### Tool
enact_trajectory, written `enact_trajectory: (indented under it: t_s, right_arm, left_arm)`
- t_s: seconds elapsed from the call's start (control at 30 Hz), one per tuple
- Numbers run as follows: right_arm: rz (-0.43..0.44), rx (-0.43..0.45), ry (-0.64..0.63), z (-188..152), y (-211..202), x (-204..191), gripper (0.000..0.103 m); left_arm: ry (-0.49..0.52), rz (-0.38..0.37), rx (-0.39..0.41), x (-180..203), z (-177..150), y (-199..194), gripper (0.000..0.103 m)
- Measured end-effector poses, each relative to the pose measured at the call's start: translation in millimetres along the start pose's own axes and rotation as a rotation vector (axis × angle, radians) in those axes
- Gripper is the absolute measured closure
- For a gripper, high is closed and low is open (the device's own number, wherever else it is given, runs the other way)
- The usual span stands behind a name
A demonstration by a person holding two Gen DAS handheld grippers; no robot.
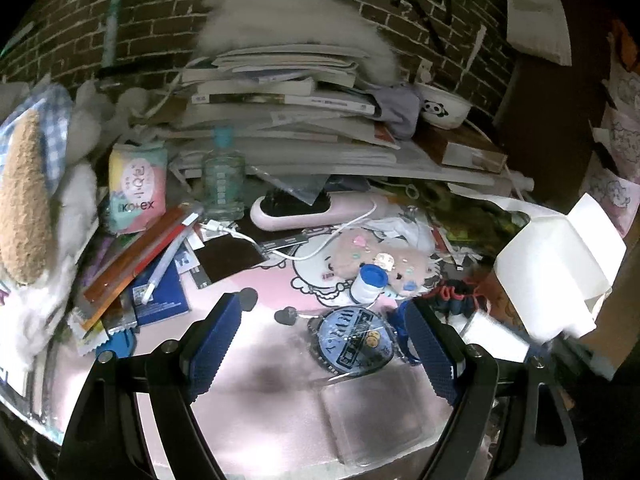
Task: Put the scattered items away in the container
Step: 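Carry the white card into the white box and open the right tool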
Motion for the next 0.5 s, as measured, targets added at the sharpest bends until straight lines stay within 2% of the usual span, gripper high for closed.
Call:
enact_trajectory:
  t_s: [0.17, 0.33, 0.5]
  right_arm:
    - [-0.04, -0.035, 0.003, 23, -11, 31, 0.083]
    - [-0.119, -0.093, 0.033, 43, -32, 87, 0.083]
    - [-0.202, -0.204, 0.094, 47, -47, 146, 0.083]
  left_arm:
    - [0.007, -0.002, -0.004, 1, 0, 0, 0.022]
    - [0.013, -0.007, -0.013, 3, -1, 2, 0.022]
    - [0.025, -0.008, -0.024, 8, -1, 6, 0.022]
Point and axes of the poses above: each gripper's, at about its wrist camera, not at the fingertips, and y roughly the way its jaws point, x to its right, z to its top, the point moved 1 cm from there along y, roughly the way its jaws point, and after that the axes turned 4 degrees about z, right-handed, at the moved point
